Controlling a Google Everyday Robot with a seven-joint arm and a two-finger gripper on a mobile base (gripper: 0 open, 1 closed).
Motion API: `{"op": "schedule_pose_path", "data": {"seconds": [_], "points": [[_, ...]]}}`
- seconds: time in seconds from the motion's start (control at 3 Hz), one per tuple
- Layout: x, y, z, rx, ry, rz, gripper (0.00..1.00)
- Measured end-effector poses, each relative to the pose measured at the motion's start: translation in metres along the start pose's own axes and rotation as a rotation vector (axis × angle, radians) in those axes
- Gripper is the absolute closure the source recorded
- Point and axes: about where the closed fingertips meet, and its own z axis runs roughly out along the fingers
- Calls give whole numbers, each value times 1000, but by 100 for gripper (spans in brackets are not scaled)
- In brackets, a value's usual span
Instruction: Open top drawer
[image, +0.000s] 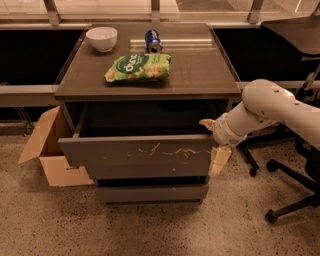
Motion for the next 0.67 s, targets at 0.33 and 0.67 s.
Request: {"op": "schedule_pose_path", "data": {"seconds": [0.33,0.67], "points": [[-12,4,6,-26,-12,-31,27],[-22,8,4,-36,-15,-53,50]]}}
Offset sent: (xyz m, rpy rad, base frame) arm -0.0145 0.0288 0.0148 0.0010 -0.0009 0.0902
